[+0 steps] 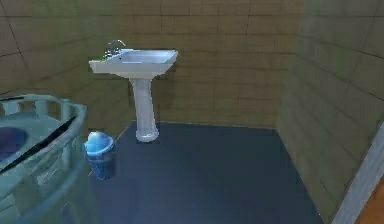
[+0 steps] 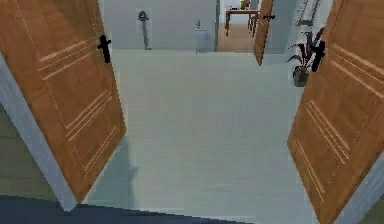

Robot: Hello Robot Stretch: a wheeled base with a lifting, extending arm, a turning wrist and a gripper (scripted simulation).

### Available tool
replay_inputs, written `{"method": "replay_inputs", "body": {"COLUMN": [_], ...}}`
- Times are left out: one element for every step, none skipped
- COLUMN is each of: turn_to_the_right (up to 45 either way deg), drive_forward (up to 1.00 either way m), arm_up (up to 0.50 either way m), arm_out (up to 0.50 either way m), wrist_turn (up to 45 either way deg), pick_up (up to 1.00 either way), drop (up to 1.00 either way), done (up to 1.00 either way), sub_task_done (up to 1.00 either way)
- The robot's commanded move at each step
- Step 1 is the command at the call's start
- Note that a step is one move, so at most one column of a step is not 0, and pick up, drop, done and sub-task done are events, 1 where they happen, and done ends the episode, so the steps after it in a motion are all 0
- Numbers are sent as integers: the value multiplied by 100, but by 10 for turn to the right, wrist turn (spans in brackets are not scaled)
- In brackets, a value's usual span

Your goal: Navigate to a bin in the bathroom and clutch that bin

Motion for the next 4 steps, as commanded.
{"method": "replay_inputs", "body": {"turn_to_the_right": [0,-90,0,-450], "drive_forward": [100,0,15,0], "arm_up": [0,0,0,0], "arm_out": [0,0,0,0], "wrist_turn": [0,0,0,0], "pick_up": [0,0,0,0], "drop": [0,0,0,0], "done": [0,0,0,0], "sub_task_done": [0,0,0,0]}}
